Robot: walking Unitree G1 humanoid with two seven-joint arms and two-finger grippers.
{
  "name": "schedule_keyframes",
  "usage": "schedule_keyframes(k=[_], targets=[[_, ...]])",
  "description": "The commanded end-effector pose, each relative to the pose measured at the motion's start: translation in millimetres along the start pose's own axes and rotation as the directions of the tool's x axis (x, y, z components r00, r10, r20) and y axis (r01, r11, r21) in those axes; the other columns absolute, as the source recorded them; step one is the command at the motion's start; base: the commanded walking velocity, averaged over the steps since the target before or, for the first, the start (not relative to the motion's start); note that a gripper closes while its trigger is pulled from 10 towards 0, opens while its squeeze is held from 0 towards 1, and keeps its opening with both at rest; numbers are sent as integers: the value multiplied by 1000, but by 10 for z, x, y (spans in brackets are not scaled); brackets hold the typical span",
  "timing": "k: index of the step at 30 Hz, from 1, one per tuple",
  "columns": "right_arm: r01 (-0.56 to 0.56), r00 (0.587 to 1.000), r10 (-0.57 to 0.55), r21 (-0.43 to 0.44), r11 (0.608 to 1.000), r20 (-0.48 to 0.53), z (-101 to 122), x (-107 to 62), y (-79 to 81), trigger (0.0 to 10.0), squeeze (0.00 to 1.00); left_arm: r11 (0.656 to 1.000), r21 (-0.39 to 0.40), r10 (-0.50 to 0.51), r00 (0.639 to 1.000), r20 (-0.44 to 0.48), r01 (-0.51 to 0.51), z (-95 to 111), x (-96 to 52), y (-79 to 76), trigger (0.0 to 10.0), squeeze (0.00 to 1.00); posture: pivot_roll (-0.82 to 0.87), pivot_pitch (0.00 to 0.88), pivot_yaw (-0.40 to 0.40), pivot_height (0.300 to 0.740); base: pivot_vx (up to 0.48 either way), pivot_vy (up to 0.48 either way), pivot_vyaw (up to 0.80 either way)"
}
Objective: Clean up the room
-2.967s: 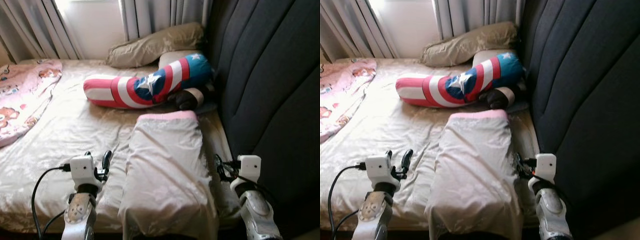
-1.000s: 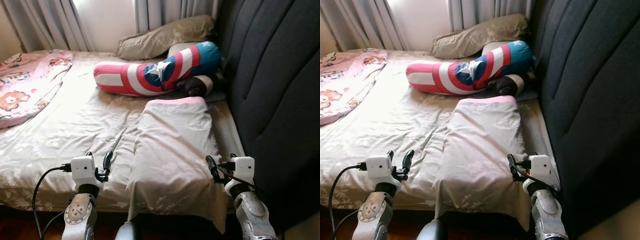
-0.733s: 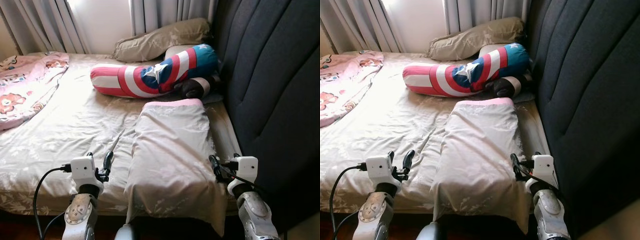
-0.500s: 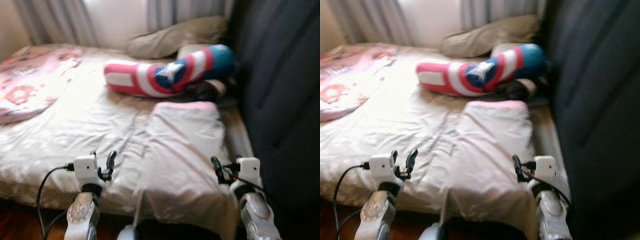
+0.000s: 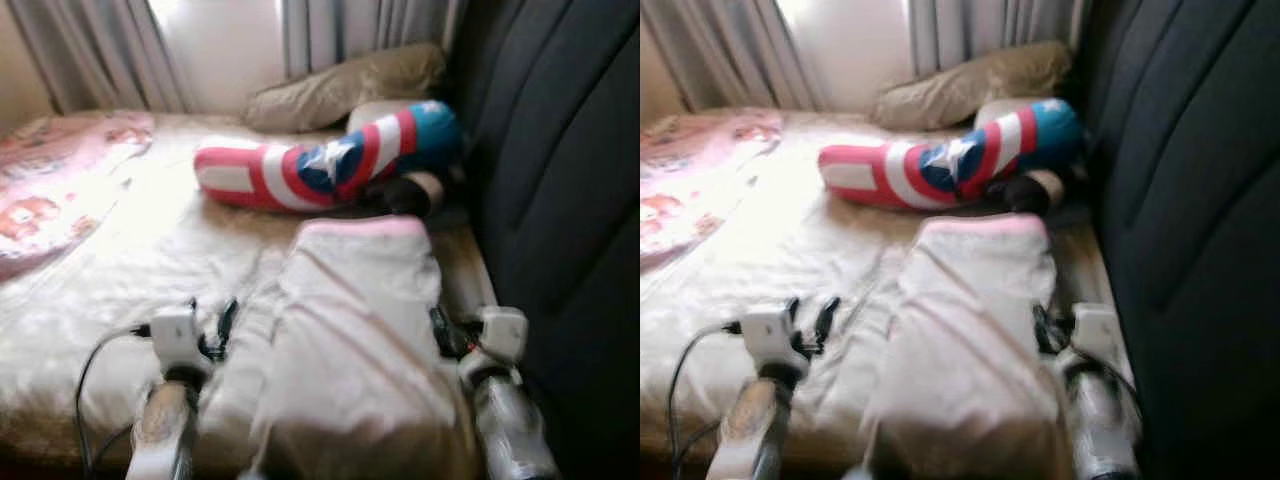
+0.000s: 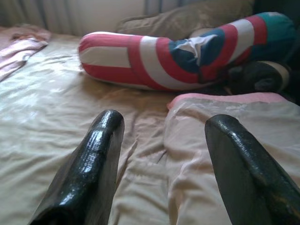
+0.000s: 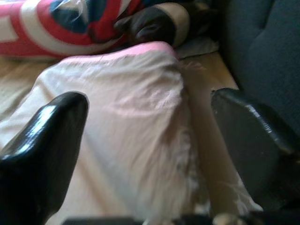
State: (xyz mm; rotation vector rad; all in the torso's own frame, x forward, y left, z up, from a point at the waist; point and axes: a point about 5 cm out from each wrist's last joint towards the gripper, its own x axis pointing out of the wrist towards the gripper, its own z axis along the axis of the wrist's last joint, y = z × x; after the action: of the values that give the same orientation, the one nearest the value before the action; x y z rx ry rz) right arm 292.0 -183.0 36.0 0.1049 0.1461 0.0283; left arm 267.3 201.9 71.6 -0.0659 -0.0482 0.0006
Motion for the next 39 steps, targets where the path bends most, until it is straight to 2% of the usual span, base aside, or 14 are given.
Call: schedule_keyframes(k=[1,4,15,21,33,39], targets=[[48,999,-48,-7,999,-25,-42,-47,-142,10000,0,999,-26,-33,999,-5,33,-1,27,-85,10000,0,-56,0,8,652,0,0,-738],[46,999,-46,-2,999,-13,-26,-40,-140,10000,0,999,-22,-36,999,-13,36,-6,25,-85,10000,0,-56,0,8,652,0,0,-729],[-50,999,50,-25,998,-9,-16,-29,-37,10000,0,1000,-17,-17,1000,-16,17,8,20,-57,10000,0,-55,0,6,652,0,0,0],[-71,997,70,-17,997,-13,-27,-34,-3,10000,0,1000,-13,-12,1000,-12,12,23,25,-45,10000,0,-53,0,8,652,0,0,683],[-74,997,74,-14,997,-16,-22,-24,-13,10000,0,1000,-11,-18,1000,-8,18,44,44,-57,10000,0,-54,0,11,652,255,0,0],[-95,995,95,-49,994,-7,-7,-21,9,10000,0,1000,-10,-20,1000,-2,20,60,52,-63,10000,0,-51,0,10,652,293,0,299]])
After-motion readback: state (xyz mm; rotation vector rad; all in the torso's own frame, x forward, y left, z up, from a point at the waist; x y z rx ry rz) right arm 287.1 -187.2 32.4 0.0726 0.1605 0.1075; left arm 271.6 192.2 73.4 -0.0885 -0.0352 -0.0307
